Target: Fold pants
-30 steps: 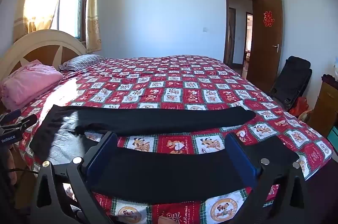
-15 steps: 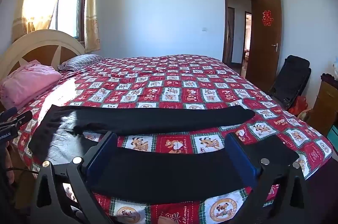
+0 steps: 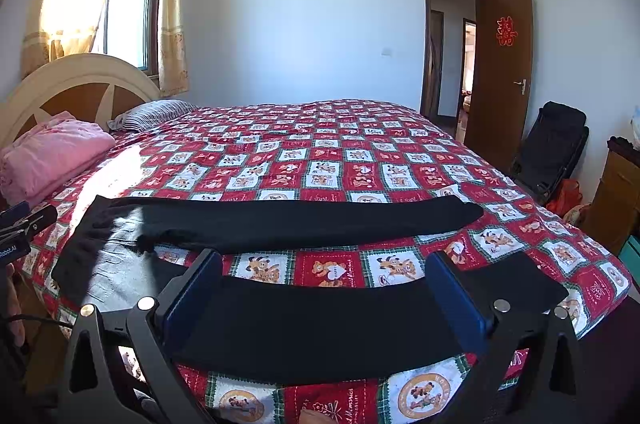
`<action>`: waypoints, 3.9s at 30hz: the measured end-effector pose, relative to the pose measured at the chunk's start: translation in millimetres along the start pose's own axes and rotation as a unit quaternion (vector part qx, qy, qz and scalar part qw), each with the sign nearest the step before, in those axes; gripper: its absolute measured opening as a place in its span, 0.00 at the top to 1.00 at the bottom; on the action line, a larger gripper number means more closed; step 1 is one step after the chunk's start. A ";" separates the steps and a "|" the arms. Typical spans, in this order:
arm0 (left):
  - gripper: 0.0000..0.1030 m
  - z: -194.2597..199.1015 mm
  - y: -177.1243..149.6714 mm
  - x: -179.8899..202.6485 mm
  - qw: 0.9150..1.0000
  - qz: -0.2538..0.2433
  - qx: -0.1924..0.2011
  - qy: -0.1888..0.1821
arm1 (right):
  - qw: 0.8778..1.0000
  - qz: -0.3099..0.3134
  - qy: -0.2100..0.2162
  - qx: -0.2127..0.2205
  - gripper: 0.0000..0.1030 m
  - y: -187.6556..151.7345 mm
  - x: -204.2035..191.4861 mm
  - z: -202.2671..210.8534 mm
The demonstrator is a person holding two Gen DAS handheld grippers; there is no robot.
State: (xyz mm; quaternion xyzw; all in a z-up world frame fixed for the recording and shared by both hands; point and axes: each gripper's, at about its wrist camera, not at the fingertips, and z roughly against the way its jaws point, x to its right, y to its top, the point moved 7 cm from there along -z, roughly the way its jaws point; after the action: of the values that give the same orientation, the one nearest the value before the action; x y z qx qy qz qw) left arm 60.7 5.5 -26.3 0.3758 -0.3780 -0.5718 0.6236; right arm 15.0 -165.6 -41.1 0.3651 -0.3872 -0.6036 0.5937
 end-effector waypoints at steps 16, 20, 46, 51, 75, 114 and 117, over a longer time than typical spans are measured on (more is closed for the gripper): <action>0.00 -0.2 -1.2 -1.1 1.000 0.001 0.000 -0.001 | 1.000 0.000 -0.001 -0.002 0.01 -2.5 -0.3 -2.1; 0.00 -0.7 -1.3 -1.9 1.000 0.001 0.001 0.000 | 1.000 0.001 -0.001 -0.003 0.01 -2.8 -1.2 -2.7; 0.00 -0.8 -2.8 -4.0 1.000 0.003 0.001 -0.001 | 1.000 0.004 0.000 -0.008 0.01 -6.4 -4.1 -5.5; 0.00 -1.1 -3.2 -4.4 1.000 0.003 0.001 -0.001 | 1.000 0.006 0.000 -0.010 0.01 -7.5 -4.8 -6.3; 0.00 -126.1 4.5 -136.4 0.997 -0.009 -0.046 0.067 | 0.997 0.005 0.001 -0.077 0.01 -45.4 16.8 -71.8; 0.79 -284.6 -15.9 -190.7 0.980 0.006 -0.200 0.016 | 0.965 -0.120 -0.089 -0.215 0.30 29.9 283.8 -315.2; 0.68 -284.1 -13.9 -192.4 0.980 0.003 -0.196 0.028 | 0.960 -0.137 -0.074 -0.234 0.30 26.8 289.9 -335.3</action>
State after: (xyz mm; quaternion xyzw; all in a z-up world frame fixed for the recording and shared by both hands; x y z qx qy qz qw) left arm 299.3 206.8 -169.5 0.2612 -0.2416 -0.6222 0.6973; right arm 320.2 -466.6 -156.8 0.2199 -0.2246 -0.7784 0.5435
